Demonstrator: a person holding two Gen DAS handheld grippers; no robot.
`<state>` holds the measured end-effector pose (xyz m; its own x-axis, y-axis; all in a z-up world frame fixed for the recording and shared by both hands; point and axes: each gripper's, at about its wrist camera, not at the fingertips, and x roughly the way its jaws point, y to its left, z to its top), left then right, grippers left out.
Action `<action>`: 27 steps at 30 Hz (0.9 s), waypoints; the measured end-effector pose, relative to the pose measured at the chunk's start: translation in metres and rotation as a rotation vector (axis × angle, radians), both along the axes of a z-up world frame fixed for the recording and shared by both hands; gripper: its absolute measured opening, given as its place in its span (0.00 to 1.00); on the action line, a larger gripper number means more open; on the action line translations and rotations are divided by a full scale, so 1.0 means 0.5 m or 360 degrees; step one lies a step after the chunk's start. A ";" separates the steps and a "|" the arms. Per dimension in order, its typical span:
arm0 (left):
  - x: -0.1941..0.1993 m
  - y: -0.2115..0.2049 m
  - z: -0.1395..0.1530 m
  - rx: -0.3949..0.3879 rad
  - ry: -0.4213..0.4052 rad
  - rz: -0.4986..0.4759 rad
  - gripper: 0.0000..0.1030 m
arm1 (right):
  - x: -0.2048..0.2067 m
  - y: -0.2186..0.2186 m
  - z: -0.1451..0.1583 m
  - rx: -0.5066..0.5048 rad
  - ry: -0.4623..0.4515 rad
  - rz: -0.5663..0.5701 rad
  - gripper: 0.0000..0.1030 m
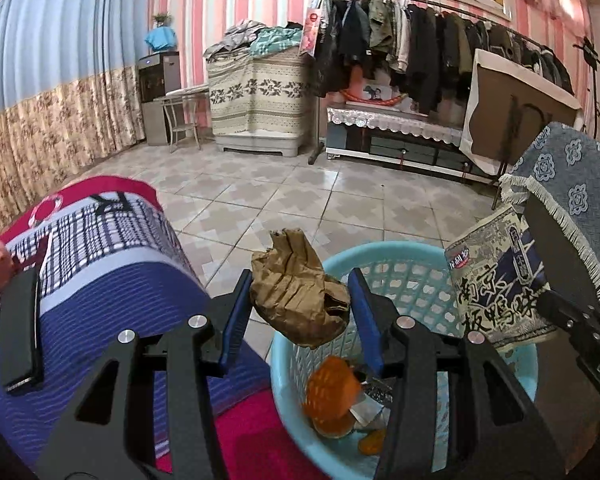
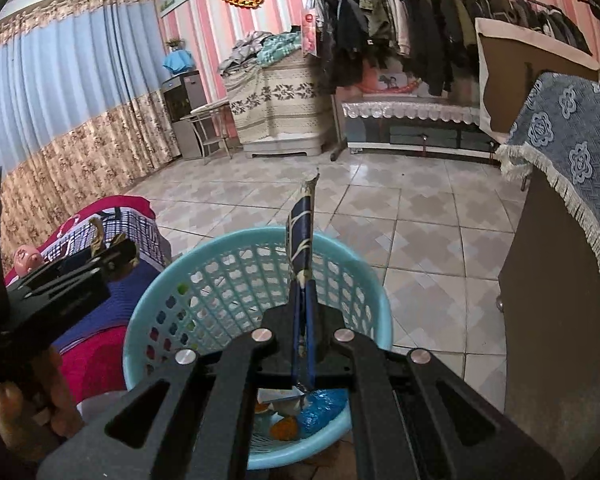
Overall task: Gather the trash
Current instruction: 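Open the left tool then the right tool to drop both items into the basket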
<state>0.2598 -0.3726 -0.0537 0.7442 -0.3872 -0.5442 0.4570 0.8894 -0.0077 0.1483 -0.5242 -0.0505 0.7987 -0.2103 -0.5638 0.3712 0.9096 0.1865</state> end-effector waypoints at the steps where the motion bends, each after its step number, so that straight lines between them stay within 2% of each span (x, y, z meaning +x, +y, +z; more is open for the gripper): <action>1: 0.002 -0.006 -0.002 0.0018 -0.0012 0.0008 0.50 | -0.001 0.000 -0.001 0.0009 -0.0001 -0.0004 0.03; 2: 0.003 -0.009 -0.002 0.0026 -0.0012 0.0008 0.60 | 0.001 -0.001 -0.002 0.0015 -0.0002 -0.0004 0.03; 3: 0.005 -0.009 -0.004 0.0027 -0.0010 0.0012 0.63 | 0.003 0.000 -0.002 0.0017 -0.0002 -0.0001 0.03; 5: 0.007 -0.007 -0.001 0.0020 -0.0018 0.0033 0.77 | 0.008 0.002 -0.004 0.0008 0.0003 0.0012 0.03; 8: 0.005 0.011 0.007 0.0026 -0.0049 0.0080 0.86 | 0.014 0.011 -0.004 -0.0012 0.0017 0.0027 0.03; 13: -0.008 0.057 0.027 0.0032 -0.0092 0.0160 0.94 | 0.026 0.028 -0.007 -0.0036 0.0034 0.0039 0.03; 17: -0.025 0.111 0.044 0.0024 -0.0127 0.0217 0.95 | 0.042 0.043 -0.013 -0.0050 0.0060 0.0056 0.03; 22: -0.034 0.182 0.065 -0.0031 -0.0079 0.0273 0.95 | 0.061 0.060 -0.020 -0.0058 0.0095 0.0079 0.04; 24: -0.039 0.214 0.075 -0.0038 -0.0081 0.0319 0.95 | 0.065 0.066 -0.021 -0.0083 0.0110 0.0067 0.12; 26: -0.048 0.245 0.080 -0.0041 -0.0083 0.0363 0.95 | 0.065 0.071 -0.021 -0.0096 0.0109 0.0068 0.61; 27: -0.052 0.263 0.084 -0.0036 -0.0084 0.0385 0.95 | 0.062 0.073 -0.019 -0.0104 0.0094 0.0061 0.67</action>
